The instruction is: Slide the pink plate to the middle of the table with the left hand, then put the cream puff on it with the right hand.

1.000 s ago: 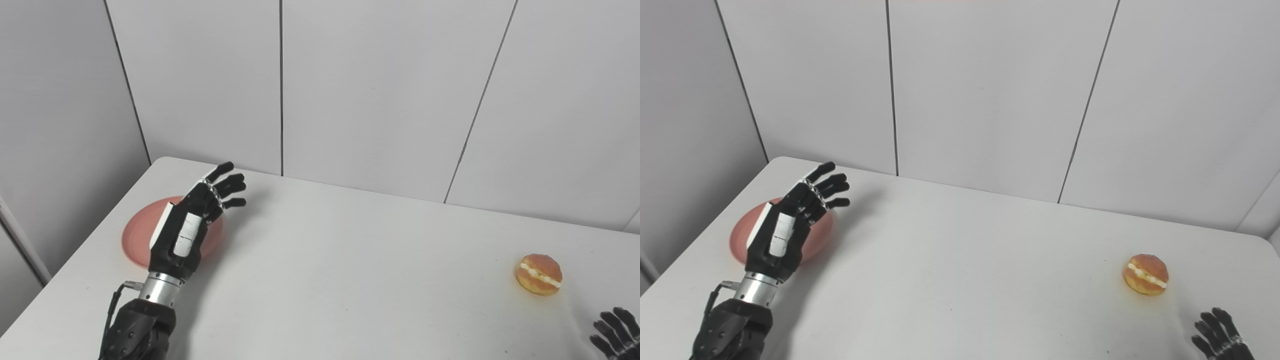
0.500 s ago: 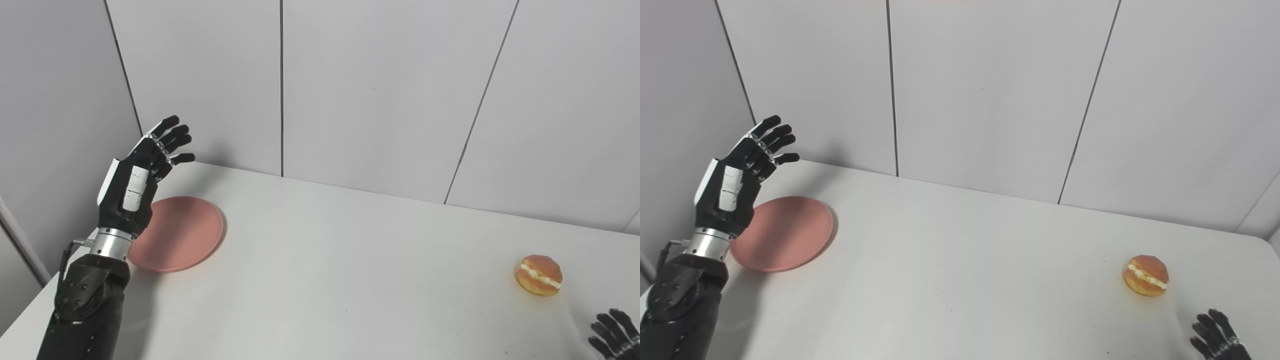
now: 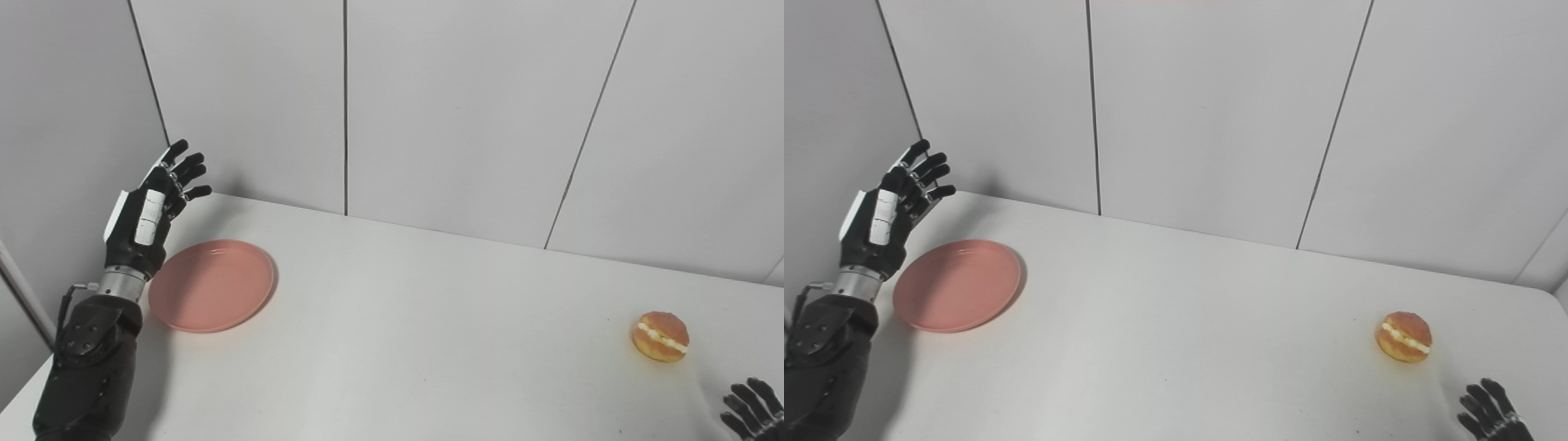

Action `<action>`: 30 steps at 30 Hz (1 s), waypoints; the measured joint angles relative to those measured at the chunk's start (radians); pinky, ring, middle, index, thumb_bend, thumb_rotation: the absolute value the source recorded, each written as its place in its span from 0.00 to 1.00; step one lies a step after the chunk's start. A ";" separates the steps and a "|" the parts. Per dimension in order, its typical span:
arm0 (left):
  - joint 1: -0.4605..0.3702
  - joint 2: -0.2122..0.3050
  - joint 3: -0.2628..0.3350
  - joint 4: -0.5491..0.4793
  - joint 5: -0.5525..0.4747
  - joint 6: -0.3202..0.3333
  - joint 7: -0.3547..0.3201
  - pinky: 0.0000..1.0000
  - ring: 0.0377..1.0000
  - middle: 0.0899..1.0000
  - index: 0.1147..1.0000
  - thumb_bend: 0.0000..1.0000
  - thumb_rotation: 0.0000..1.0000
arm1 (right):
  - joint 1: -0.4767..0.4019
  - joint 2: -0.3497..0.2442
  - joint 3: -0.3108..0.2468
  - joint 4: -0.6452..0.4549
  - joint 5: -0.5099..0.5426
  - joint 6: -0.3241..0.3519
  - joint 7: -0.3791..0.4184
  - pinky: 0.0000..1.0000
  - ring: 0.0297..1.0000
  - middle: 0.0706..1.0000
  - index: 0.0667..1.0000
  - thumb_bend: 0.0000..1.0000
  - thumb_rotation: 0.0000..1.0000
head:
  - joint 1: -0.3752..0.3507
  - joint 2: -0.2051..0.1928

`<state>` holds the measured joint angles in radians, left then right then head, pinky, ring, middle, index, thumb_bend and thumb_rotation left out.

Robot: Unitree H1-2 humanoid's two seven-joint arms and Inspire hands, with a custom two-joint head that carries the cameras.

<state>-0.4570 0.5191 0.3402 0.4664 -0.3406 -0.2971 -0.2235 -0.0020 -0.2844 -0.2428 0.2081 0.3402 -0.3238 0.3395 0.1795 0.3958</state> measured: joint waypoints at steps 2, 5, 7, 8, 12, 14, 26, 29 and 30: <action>-0.011 0.000 0.002 0.039 0.003 -0.009 0.002 0.80 0.88 0.87 0.93 1.00 0.86 | 0.000 0.000 0.000 0.000 -0.001 0.000 -0.001 0.91 0.91 0.91 0.91 0.93 0.82 | 0.000 0.000; -0.029 0.005 0.001 0.116 0.025 -0.046 0.005 0.76 0.87 0.87 0.94 1.00 0.88 | 0.000 0.000 0.000 -0.001 -0.010 0.000 -0.006 0.90 0.91 0.91 0.91 0.93 0.82 | -0.002 0.000; -0.037 0.009 0.001 0.164 0.046 -0.064 0.014 0.74 0.86 0.86 0.93 1.00 0.89 | 0.000 0.000 0.000 -0.001 -0.014 0.000 -0.006 0.90 0.90 0.90 0.91 0.94 0.82 | -0.003 0.003; -0.039 0.013 0.001 0.188 0.054 -0.078 0.017 0.72 0.85 0.85 0.92 1.00 0.89 | 0.000 0.001 0.000 -0.001 -0.015 0.000 -0.006 0.89 0.90 0.89 0.90 0.94 0.82 | -0.003 0.003; -0.060 0.022 0.007 0.288 0.061 -0.115 0.022 0.72 0.84 0.83 0.92 1.00 0.87 | 0.001 0.000 0.000 -0.002 -0.019 0.000 -0.009 0.88 0.89 0.89 0.90 0.94 0.83 | -0.008 0.006; -0.066 0.023 0.010 0.315 0.063 -0.121 0.024 0.74 0.84 0.83 0.92 1.00 0.87 | 0.002 0.000 0.000 -0.002 -0.026 0.000 -0.011 0.88 0.89 0.90 0.90 0.95 0.83 | -0.008 0.006; -0.085 0.027 0.053 0.407 0.115 -0.130 0.029 0.71 0.84 0.82 0.89 1.00 0.86 | 0.001 0.000 0.001 0.000 -0.035 0.000 -0.016 0.88 0.89 0.90 0.90 0.96 0.83 | -0.008 0.009; -0.085 0.035 0.067 0.419 0.125 -0.130 0.022 0.71 0.83 0.81 0.89 1.00 0.85 | -0.001 0.000 0.001 0.004 -0.036 -0.003 -0.016 0.88 0.89 0.90 0.90 0.97 0.83 | -0.008 0.008; -0.085 0.037 0.072 0.421 0.126 -0.130 0.020 0.71 0.82 0.81 0.88 1.00 0.84 | -0.001 0.000 0.001 0.005 -0.036 -0.003 -0.015 0.88 0.89 0.90 0.90 0.97 0.83 | -0.009 0.008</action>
<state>-0.5418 0.5561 0.4125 0.8874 -0.2150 -0.4274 -0.2033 -0.0032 -0.2843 -0.2414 0.2133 0.3044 -0.3272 0.3240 0.1703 0.4034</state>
